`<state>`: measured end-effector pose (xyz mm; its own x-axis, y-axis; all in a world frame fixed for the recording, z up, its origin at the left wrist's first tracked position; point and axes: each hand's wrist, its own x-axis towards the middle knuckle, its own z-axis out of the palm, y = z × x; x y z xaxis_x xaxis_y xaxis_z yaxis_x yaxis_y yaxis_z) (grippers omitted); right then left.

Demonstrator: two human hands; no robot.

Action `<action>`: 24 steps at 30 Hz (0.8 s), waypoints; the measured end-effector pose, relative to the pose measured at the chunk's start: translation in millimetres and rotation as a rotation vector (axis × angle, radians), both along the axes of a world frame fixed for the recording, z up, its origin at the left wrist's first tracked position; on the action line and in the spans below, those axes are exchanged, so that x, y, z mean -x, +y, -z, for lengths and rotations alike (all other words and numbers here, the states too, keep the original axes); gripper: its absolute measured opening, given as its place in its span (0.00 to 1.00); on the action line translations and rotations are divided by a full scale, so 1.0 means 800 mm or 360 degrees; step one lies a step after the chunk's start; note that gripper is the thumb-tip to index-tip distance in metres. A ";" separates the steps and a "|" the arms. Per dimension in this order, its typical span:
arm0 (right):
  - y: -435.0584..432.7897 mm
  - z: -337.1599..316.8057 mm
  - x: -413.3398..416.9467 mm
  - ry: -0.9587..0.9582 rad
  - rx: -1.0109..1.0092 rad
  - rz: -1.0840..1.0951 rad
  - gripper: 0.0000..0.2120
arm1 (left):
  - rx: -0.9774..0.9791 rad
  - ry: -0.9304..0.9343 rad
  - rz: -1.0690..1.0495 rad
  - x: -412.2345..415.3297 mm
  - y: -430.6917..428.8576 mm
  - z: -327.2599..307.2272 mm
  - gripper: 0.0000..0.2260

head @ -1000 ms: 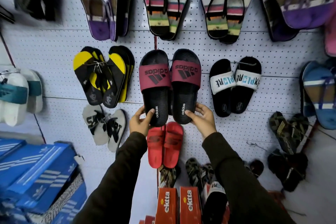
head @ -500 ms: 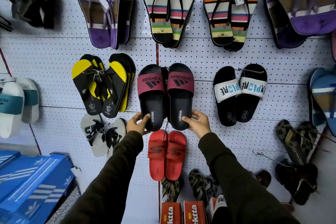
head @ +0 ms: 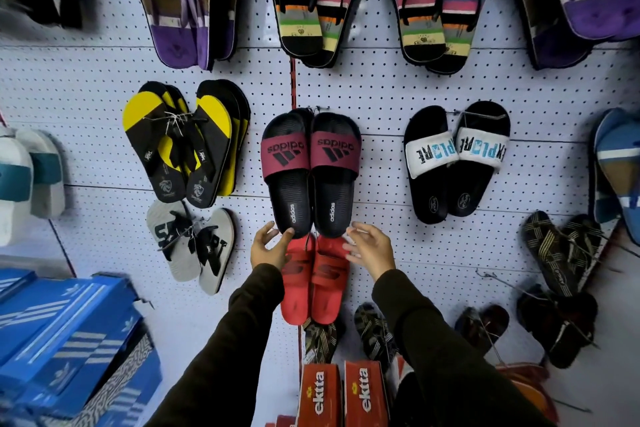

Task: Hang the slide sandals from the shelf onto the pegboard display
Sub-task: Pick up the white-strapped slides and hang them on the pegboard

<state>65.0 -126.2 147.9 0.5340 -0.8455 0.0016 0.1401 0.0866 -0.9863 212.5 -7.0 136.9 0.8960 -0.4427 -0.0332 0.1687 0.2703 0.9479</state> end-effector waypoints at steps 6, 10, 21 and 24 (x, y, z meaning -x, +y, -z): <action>-0.002 0.075 0.057 0.0269 -0.0049 -0.0023 0.06 | -0.0204 0.0097 0.0051 0.060 -0.009 0.086 0.14; -0.003 0.124 0.108 0.0402 -0.0199 0.0029 0.06 | -0.0470 0.0055 0.0201 0.107 -0.014 0.139 0.13; -0.009 0.278 0.271 0.1036 -0.0587 0.0211 0.18 | -0.1130 -0.0222 0.0646 0.250 -0.015 0.268 0.14; -0.012 0.319 0.308 0.1227 -0.0752 0.0213 0.27 | -0.1316 -0.0235 0.0779 0.272 -0.021 0.294 0.17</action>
